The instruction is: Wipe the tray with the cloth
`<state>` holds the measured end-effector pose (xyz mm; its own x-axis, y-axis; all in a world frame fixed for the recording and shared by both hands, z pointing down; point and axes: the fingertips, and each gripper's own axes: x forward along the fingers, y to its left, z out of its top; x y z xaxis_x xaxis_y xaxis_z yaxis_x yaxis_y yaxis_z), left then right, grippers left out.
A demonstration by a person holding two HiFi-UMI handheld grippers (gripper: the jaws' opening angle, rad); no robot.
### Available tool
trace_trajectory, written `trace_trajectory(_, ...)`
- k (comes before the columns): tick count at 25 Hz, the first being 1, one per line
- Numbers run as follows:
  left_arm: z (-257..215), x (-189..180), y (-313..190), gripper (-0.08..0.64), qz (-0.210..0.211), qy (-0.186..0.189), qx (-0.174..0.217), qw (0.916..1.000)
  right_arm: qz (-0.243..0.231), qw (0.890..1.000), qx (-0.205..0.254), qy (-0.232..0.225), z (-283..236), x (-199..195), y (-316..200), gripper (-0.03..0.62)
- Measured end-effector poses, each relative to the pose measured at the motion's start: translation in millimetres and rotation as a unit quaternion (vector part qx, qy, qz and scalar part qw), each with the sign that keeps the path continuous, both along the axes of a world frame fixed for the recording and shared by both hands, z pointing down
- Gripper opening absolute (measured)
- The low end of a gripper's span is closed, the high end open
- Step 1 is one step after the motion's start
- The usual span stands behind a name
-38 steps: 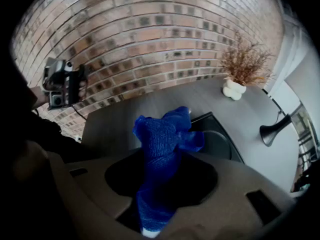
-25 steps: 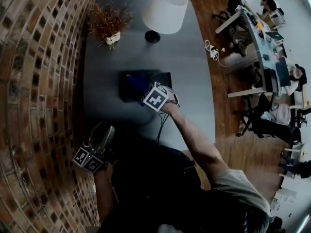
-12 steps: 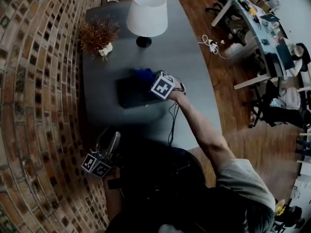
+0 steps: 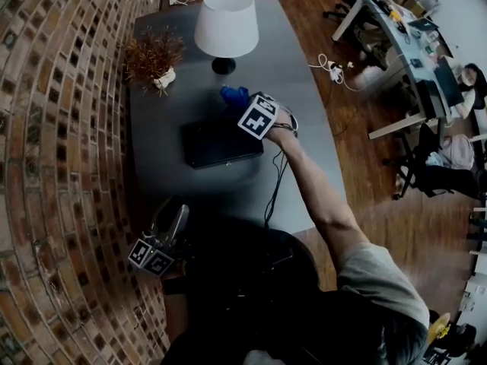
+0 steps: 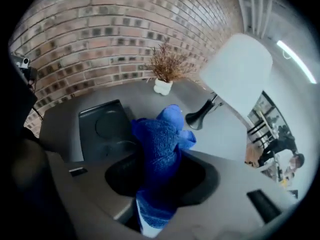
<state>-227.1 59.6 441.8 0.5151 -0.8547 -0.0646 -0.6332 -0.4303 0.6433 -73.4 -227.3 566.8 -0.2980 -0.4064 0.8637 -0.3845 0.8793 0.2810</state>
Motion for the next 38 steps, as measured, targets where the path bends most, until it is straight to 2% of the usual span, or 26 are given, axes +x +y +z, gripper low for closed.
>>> trace_trajectory(3,0,3,1,0.13,0.001,-0.003,-0.005,1.0,-0.023,0.999,-0.037,0.024,33,9,17,0.166)
trace_trajectory(7,6,3,0,0.13,-0.004,0.0,-0.017,0.9998,-0.066,0.996,0.0,0.06,33,12,68,0.166)
trace_trajectory(9,13,4,-3,0.13,0.0,-0.001,-0.027,0.9996,-0.074,0.995,-0.001,0.062,33,16,100,0.166)
trace_trajectory(11,22,7,-8,0.13,0.005,-0.005,-0.038,0.9992,-0.074,0.995,-0.052,0.037,36,23,141,0.166)
trace_trajectory(13,30,7,-16,0.13,0.003,-0.01,-0.049,0.9987,-0.05,0.988,-0.142,-0.021,43,35,181,0.166)
trace_trajectory(15,39,4,-27,0.13,0.0,-0.016,-0.06,0.998,-0.004,0.973,-0.204,-0.109,43,51,200,0.166)
trace_trajectory(17,46,4,-44,0.177,0.001,-0.02,-0.069,0.9974,0.066,0.954,-0.213,-0.198,37,75,191,0.166)
trace_trajectory(18,51,3,-55,0.203,-0.001,-0.023,-0.074,0.997,0.115,0.943,-0.206,-0.235,37,92,179,0.166)
trace_trajectory(19,56,1,-65,0.234,-0.004,-0.03,-0.078,0.9965,0.171,0.928,-0.196,-0.267,40,112,164,0.166)
trace_trajectory(21,70,-3,-88,0.249,-0.012,-0.049,-0.085,0.9951,0.271,0.887,-0.183,-0.324,49,145,132,0.166)
trace_trajectory(22,79,-4,-99,0.255,-0.015,-0.059,-0.09,0.9941,0.304,0.867,-0.183,-0.35,51,154,118,0.166)
trace_trajectory(24,94,-4,-119,0.265,-0.021,-0.083,-0.104,0.9909,0.324,0.836,-0.19,-0.401,52,152,91,0.166)
trace_trajectory(27,111,-1,-142,0.265,-0.018,-0.122,-0.127,0.9842,0.322,0.798,-0.192,-0.472,50,128,44,0.166)
trace_trajectory(29,122,4,-150,0.265,-0.016,-0.144,-0.148,0.9784,0.331,0.775,-0.194,-0.501,53,115,11,0.166)
trace_trajectory(31,133,12,-150,0.265,-0.015,-0.156,-0.172,0.9726,0.33,0.761,-0.214,-0.517,59,103,-8,0.166)
trace_trajectory(32,138,16,-149,0.265,-0.013,-0.159,-0.182,0.9702,0.323,0.758,-0.228,-0.519,64,95,-9,0.166)
trace_trajectory(36,148,28,-152,0.265,-0.002,-0.163,-0.192,0.9677,0.303,0.751,-0.261,-0.526,76,86,8,0.164)
trace_trajectory(38,148,33,-155,0.262,0.003,-0.173,-0.189,0.9666,0.29,0.754,-0.272,-0.523,76,89,27,0.164)
